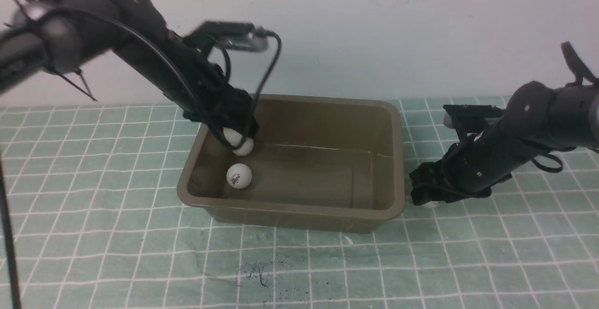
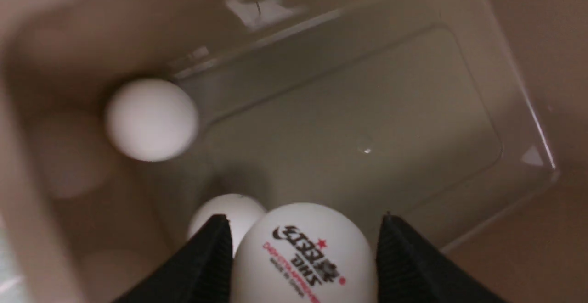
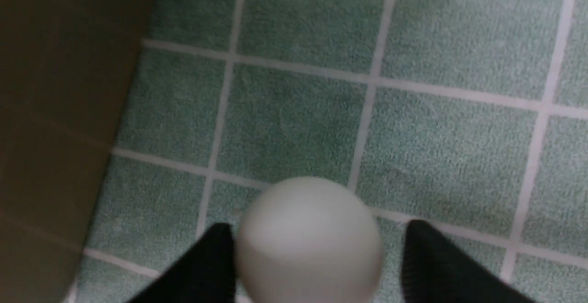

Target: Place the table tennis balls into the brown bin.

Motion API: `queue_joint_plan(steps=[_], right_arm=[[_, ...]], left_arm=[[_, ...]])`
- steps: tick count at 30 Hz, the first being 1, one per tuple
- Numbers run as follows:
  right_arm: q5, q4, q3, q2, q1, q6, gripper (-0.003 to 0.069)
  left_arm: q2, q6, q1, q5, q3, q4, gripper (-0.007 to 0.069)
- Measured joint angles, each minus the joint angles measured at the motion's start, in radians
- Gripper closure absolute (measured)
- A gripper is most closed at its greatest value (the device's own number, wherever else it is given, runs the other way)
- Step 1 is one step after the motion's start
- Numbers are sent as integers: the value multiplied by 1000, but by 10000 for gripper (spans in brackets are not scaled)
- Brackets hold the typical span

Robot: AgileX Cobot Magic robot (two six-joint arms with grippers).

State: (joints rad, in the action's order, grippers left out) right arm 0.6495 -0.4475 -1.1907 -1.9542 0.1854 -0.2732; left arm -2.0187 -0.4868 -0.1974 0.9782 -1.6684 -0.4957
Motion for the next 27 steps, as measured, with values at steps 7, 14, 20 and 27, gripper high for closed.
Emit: queue_joint_plan(steps=[7, 14, 20, 27], right_arm=[[63, 51, 1, 162, -33, 35, 297], [24, -65, -24, 337, 51, -38, 297], [-10, -107, -152, 245, 166, -98, 230], [154, -17, -290, 253, 152, -65, 96]], left_arm=[[28, 134, 41, 132, -119, 82, 214], [235, 177, 187, 222, -120, 136, 605], [487, 171, 277, 180, 141, 133, 629], [656, 81, 278, 85, 398, 47, 629]])
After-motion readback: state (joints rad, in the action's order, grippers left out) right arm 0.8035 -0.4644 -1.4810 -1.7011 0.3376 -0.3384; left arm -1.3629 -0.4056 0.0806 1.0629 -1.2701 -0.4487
